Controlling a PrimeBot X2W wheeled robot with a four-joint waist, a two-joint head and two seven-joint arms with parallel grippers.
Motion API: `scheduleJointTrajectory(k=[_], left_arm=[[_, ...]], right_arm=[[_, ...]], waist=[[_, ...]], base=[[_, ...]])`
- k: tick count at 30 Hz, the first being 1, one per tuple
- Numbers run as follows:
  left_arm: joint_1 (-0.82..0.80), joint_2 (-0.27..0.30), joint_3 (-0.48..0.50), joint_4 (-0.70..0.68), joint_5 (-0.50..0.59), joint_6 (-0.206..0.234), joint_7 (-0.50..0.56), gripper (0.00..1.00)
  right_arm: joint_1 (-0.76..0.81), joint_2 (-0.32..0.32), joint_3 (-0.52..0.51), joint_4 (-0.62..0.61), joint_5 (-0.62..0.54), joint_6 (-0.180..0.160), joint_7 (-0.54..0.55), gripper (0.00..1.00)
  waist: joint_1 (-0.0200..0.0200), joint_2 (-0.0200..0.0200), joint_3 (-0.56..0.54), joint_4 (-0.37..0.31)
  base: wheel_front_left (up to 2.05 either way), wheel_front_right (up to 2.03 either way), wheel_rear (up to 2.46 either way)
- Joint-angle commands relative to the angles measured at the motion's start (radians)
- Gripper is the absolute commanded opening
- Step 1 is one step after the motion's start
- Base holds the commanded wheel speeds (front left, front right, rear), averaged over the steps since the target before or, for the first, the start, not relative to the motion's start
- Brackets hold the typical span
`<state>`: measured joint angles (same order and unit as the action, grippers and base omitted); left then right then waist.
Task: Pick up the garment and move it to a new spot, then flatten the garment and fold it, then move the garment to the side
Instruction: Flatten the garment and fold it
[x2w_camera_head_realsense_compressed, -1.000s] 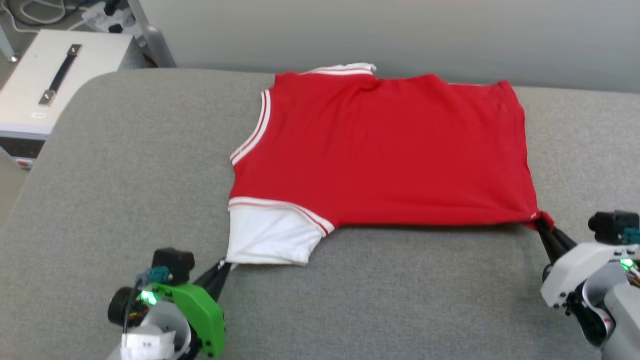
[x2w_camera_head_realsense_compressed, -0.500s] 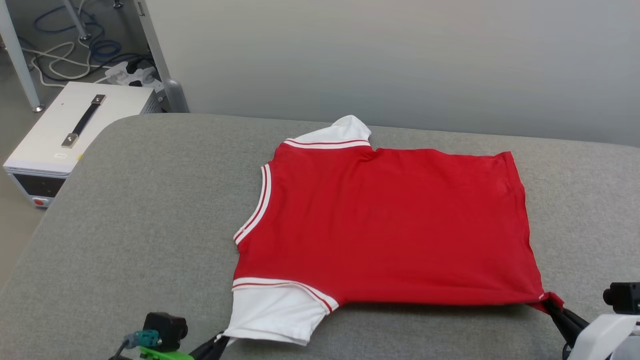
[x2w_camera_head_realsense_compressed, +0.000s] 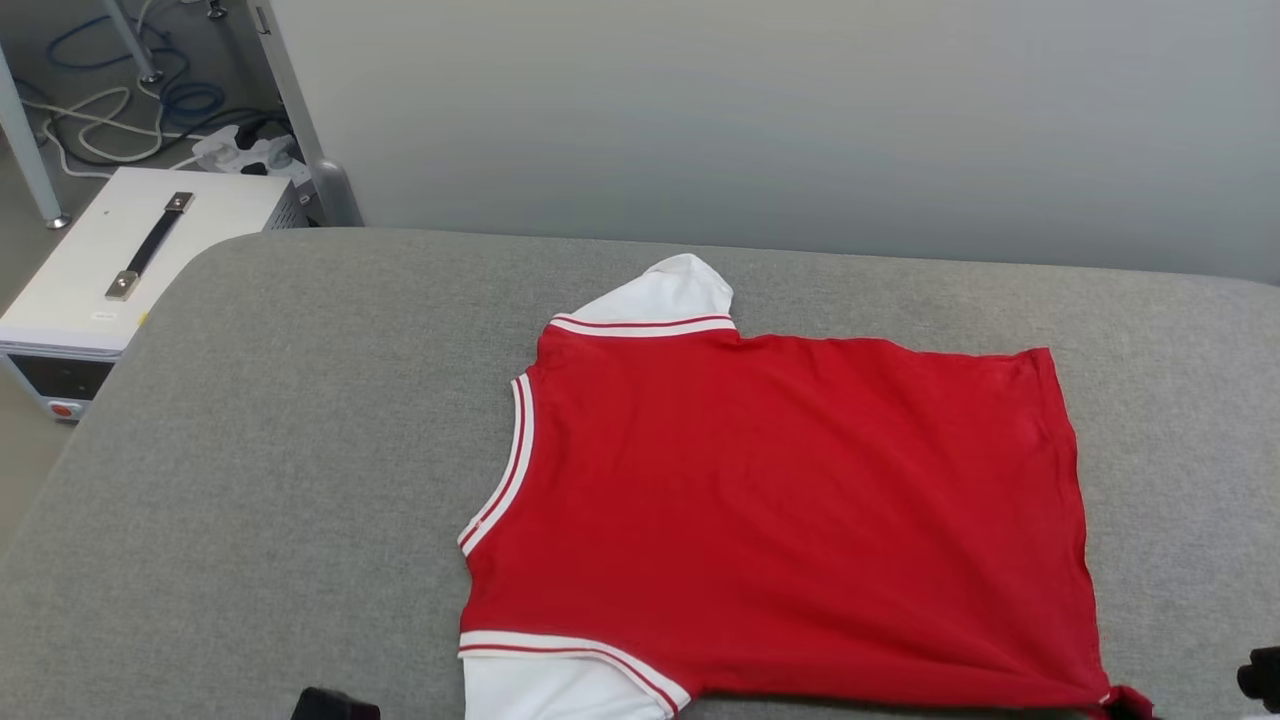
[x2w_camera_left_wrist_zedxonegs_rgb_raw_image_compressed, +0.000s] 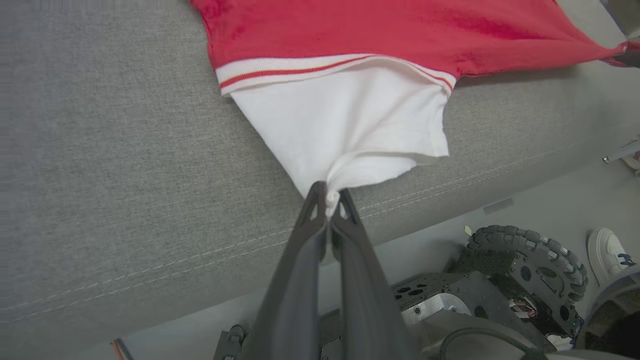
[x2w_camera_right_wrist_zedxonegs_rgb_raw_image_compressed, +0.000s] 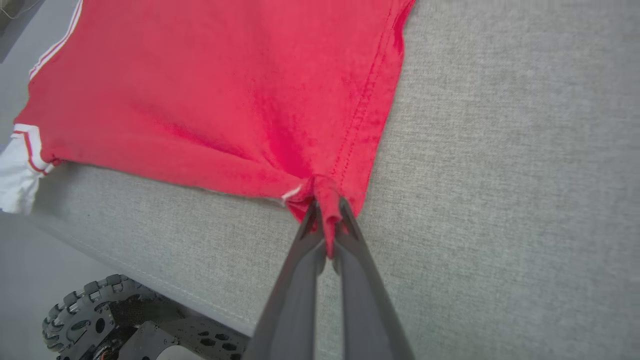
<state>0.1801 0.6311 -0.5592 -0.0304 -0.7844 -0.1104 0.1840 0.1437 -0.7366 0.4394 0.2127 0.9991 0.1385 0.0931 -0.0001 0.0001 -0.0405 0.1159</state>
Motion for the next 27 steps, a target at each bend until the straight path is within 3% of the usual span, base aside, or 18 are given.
scheduleJointTrajectory(k=[1, 15, 27], left_arm=[[-0.003, 0.009, 0.015, -0.012, -0.001, 0.003, -0.010, 0.00], [-0.289, 0.014, 0.072, -0.033, 0.054, 0.006, 0.023, 0.00], [-0.583, -0.011, 0.012, 0.200, 0.085, -0.016, 0.075, 0.00]], right_arm=[[0.010, -0.008, -0.022, -0.021, -0.001, -0.008, 0.007, 0.00], [-0.092, 0.002, -0.155, -0.160, -0.064, -0.008, 0.128, 0.00], [-0.304, 0.061, -0.123, -0.095, -0.140, -0.008, 0.234, 0.00]], waist=[[0.0001, -0.0001, 0.016, -0.006], [0.0001, -0.0001, 0.142, -0.042], [0.0001, -0.0001, 0.292, -0.084]], base=[[0.00, 0.00, 0.00], [0.00, 0.00, 0.00], [0.00, 0.00, 0.00]])
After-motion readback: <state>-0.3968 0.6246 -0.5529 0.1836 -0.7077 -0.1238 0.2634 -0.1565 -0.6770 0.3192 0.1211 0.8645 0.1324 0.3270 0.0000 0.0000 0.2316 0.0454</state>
